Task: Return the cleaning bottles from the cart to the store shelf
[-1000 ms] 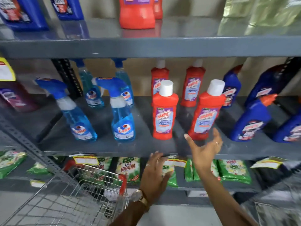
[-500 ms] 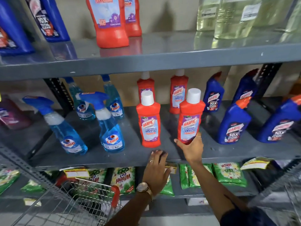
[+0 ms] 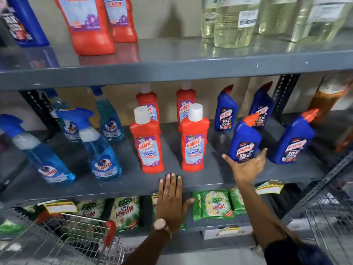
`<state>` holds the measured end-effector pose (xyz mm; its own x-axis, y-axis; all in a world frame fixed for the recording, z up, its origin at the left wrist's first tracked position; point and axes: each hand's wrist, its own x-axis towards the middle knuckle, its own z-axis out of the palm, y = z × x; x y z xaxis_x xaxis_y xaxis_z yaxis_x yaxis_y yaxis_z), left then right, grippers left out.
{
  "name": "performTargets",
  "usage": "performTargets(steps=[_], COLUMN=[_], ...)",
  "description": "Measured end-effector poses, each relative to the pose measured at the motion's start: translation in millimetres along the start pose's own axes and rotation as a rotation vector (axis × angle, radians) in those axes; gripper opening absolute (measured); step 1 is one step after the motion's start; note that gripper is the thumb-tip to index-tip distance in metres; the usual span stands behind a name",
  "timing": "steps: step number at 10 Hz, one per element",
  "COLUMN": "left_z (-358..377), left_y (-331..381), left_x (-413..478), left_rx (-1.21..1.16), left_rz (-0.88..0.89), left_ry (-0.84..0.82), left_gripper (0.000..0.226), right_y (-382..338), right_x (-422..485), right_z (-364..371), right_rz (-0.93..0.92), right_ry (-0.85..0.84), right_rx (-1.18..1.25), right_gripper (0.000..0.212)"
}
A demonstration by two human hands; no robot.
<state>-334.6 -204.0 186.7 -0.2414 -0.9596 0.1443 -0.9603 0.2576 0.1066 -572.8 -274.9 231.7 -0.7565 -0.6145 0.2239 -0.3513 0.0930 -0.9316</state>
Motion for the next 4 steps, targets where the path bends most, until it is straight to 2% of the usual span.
performTargets(steps=[1,2,3,4], left_z=[0.1,1.9,1.8,-2.9], left_y=[2.5,5.1,8.2,10.6], left_x=[-0.5,-0.1,-0.1,3.3], left_rx=[0.015,0.061,0.080,0.064], left_rz=[-0.011,-0.024,-0.051,-0.059], left_ry=[0.006,0.040,0.042,0.022], left_gripper=[0.073,0.069,0.069,0.070], right_y=[8.9,12.0,13.4,2.0], right_x=[12.1,7.7,8.9,4.2], right_z=[0.4,-1.4,-1.9,-9.4], right_rz=[-0.009,-0.014,-0.053,-0.027], right_ry=[-0.065,-0.044,-0.064,-0.103], right_rx=[0.009,-0.005,-0.009,-0.006], right_gripper=[0.114,0.106,0.106,0.119])
